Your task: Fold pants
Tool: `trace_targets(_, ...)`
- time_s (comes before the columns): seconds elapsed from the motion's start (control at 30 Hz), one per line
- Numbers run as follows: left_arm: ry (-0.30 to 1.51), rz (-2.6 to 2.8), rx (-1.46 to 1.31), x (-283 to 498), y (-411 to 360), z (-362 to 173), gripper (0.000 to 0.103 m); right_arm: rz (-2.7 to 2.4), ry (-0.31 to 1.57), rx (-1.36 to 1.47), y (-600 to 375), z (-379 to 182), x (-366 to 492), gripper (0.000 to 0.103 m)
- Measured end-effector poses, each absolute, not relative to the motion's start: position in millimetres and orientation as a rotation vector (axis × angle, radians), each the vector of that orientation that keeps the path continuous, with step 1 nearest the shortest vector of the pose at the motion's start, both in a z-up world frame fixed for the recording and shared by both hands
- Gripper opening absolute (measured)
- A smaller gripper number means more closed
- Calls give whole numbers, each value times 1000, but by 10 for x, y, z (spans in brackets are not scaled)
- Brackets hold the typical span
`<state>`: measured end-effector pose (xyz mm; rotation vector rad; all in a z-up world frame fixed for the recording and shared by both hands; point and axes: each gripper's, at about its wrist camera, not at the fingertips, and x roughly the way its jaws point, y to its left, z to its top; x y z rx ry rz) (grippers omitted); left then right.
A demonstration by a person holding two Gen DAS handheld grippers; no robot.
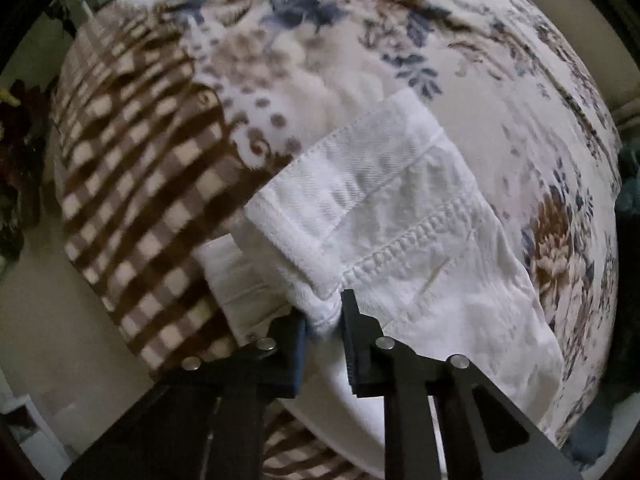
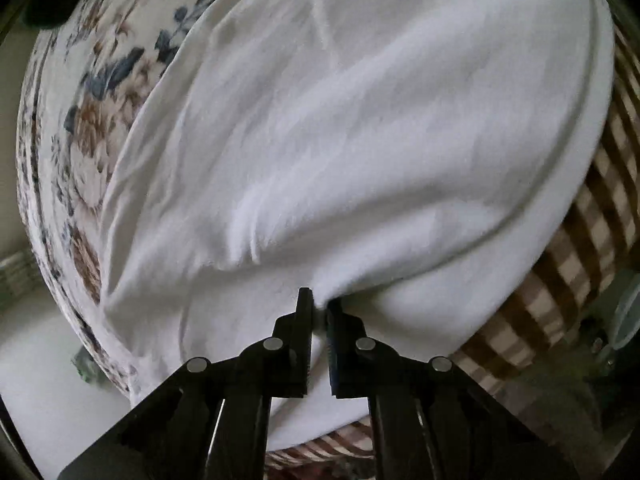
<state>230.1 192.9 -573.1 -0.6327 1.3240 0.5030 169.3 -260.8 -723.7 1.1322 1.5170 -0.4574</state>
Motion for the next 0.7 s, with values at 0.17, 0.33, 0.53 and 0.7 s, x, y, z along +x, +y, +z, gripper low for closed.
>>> trace_targets(0.17, 1342, 494, -575, 2123, 1927, -5615, 12, -441, 1537, 1062, -2552, -6894, 1394, 6)
trace_targets(0.33, 1398, 504, -594, 2144, 2042, -5843, 13, -440, 1603, 1009, -2592, -7077, 1308, 6)
trace_targets(0.53, 1473, 480, -581, 2198, 2038, -5842, 27, -335, 1648, 1030, -2629, -7333, 1405, 20)
trace_targets(0.7, 1496, 402, -313, 2169, 1492, -5402, 90, -317, 1567, 1029, -2909, -7020, 1418, 48)
